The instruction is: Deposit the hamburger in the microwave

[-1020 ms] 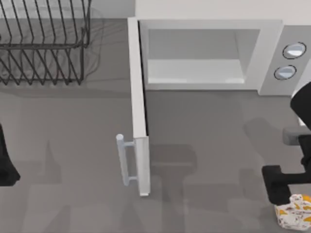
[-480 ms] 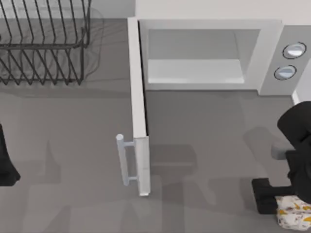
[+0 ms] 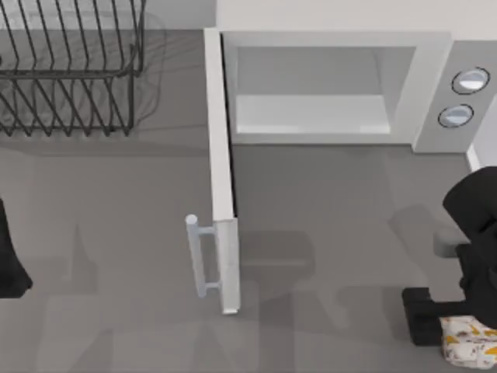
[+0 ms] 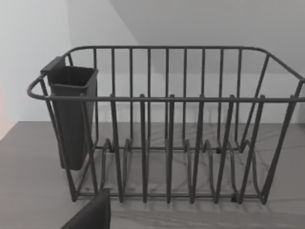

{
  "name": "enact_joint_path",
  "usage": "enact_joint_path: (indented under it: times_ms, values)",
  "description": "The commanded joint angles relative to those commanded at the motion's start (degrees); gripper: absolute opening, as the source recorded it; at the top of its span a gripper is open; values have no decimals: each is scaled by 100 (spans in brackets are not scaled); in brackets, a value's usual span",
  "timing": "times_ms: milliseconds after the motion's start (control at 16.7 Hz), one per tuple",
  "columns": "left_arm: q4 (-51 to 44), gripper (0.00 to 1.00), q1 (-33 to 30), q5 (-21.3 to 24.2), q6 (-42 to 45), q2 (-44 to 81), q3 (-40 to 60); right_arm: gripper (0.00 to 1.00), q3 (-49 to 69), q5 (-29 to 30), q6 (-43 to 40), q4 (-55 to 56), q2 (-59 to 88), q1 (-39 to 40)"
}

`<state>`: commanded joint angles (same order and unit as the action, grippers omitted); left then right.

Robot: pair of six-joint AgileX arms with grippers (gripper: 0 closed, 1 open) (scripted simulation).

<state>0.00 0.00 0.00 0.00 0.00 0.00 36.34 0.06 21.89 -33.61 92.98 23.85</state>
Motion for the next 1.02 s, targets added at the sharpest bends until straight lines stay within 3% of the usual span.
enact_joint_path:
  times_ms: [780,1020]
  values:
    - [0,100,0,0,0,0,0,2,0,0,0,0,0,0]
    - [0,100,0,0,0,0,0,0,0,0,0,0,0,0]
